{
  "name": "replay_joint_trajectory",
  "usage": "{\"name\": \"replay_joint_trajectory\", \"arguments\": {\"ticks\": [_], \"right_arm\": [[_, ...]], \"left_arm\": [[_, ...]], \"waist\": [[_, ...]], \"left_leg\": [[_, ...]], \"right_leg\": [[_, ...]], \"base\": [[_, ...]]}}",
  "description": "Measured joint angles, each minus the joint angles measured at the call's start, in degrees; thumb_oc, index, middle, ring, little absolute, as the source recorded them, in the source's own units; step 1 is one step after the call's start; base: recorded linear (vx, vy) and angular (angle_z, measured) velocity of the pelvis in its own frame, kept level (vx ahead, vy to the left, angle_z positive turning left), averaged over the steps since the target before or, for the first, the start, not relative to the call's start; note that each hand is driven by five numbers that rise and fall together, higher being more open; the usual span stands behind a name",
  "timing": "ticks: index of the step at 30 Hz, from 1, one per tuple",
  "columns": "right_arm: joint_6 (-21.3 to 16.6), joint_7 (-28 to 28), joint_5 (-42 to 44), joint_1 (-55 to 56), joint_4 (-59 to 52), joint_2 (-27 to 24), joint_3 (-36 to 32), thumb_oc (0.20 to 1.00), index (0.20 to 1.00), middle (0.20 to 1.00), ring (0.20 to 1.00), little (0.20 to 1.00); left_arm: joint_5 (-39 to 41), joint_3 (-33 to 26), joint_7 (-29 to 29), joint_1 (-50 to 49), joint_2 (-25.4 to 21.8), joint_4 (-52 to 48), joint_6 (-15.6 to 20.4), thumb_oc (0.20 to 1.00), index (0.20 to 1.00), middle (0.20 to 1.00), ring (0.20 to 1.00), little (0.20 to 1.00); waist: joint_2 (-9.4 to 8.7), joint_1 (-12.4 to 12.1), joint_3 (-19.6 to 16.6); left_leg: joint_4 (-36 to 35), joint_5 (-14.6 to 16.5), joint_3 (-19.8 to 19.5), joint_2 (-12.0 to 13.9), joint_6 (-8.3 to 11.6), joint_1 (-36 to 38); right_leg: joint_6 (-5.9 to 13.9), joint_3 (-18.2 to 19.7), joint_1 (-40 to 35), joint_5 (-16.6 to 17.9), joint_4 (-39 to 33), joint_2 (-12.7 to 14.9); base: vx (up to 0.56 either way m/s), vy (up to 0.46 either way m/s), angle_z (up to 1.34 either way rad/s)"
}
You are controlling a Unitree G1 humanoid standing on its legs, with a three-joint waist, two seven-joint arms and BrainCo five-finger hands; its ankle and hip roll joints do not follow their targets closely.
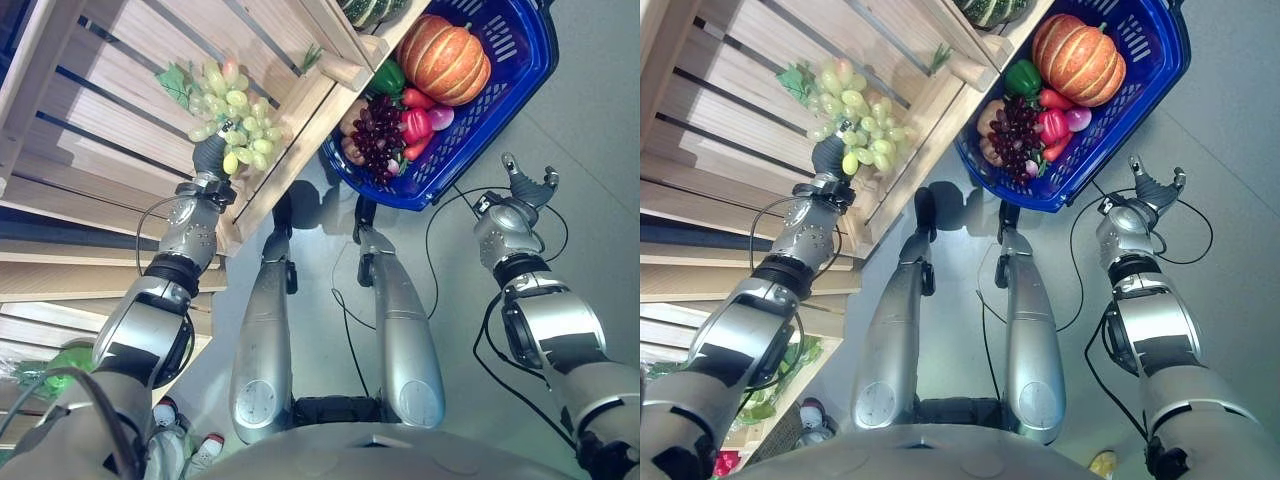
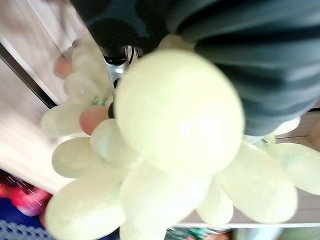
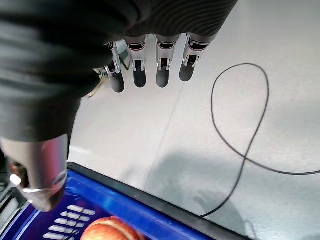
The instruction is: Pick up fruits and vegetables into the basket
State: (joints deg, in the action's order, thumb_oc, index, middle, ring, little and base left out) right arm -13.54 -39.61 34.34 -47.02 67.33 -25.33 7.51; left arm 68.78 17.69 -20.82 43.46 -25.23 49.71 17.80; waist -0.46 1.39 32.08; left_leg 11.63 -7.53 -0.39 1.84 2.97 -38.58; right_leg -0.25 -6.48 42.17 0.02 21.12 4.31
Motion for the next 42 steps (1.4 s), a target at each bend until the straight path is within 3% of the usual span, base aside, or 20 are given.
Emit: {"name": "replay_joint_trajectory", "arguments": {"ticks": [7,16,24,29,32,42], "right_arm": [[-0.9,-0.5,-7.5,3.5,-14.4,-0.4,3.1,1.0,1.0,1.0,1.0,1.0],[-1.2,-2.5,-21.2,7.1,-33.9,-0.4,7.0,1.0,1.0,1.0,1.0,1.0],[-0.3,1.0,-34.1,8.9,-48.1,-0.5,9.0,1.0,1.0,1.0,1.0,1.0],[-0.2,6.3,-39.8,8.9,-54.4,-1.2,10.7,1.0,1.0,1.0,1.0,1.0],[-0.1,9.2,-41.3,8.5,-57.3,-2.6,11.7,1.0,1.0,1.0,1.0,1.0],[1.4,15.8,-40.9,7.9,-60.1,-5.0,14.6,1.0,1.0,1.0,1.0,1.0]], "left_arm": [[7.9,-2.6,-2.7,-0.7,0.2,-9.0,0.6,0.2,0.2,0.2,0.2,0.2],[7.8,-5.2,-3.2,-1.5,2.2,-19.5,4.0,0.2,0.2,0.2,0.2,0.2],[2.1,-5.1,-1.2,-3.5,3.0,-26.9,5.0,0.2,0.2,0.2,0.2,0.2],[-6.2,-4.9,4.3,-3.7,3.0,-29.3,5.8,0.2,0.2,0.2,0.2,0.2],[-11.0,-4.2,7.9,-4.2,2.4,-30.6,6.3,0.2,0.2,0.2,0.2,0.2],[-19.5,-2.0,12.0,-4.6,-0.2,-33.5,7.7,0.2,0.2,0.2,0.2,0.2]], "waist": [[0.02,0.1,0.0],[0.03,0.1,0.0],[0.07,0.4,0.0],[0.13,0.5,0.1],[0.15,0.3,0.1],[0.43,-0.5,0.2]], "left_leg": [[-0.1,-0.1,0.2,0.0,0.05,0.2],[-1.1,-0.3,0.4,-0.1,-0.03,1.0],[-2.4,-0.7,1.8,0.0,-0.05,1.9],[-3.1,-1.0,1.8,0.0,0.01,2.2],[-3.3,-1.0,1.8,0.0,0.02,2.1],[-4.0,-1.3,1.9,0.0,0.13,2.2]], "right_leg": [[-0.06,0.1,-0.1,0.0,0.0,0.0],[-0.07,0.8,-0.1,0.0,0.1,0.0],[-0.05,1.3,0.0,0.0,0.1,0.0],[0.23,1.4,0.2,-0.2,0.1,0.0],[0.23,1.4,0.4,-0.2,0.1,0.0],[0.13,1.3,0.6,-0.3,0.0,0.0]], "base": [[0.0,0.0,0.0],[-0.01,0.008,-0.01],[-0.01,0.025,-0.05],[0.0,0.0,0.0],[0.0,0.0,0.0],[0.0,0.0,0.0]]}}
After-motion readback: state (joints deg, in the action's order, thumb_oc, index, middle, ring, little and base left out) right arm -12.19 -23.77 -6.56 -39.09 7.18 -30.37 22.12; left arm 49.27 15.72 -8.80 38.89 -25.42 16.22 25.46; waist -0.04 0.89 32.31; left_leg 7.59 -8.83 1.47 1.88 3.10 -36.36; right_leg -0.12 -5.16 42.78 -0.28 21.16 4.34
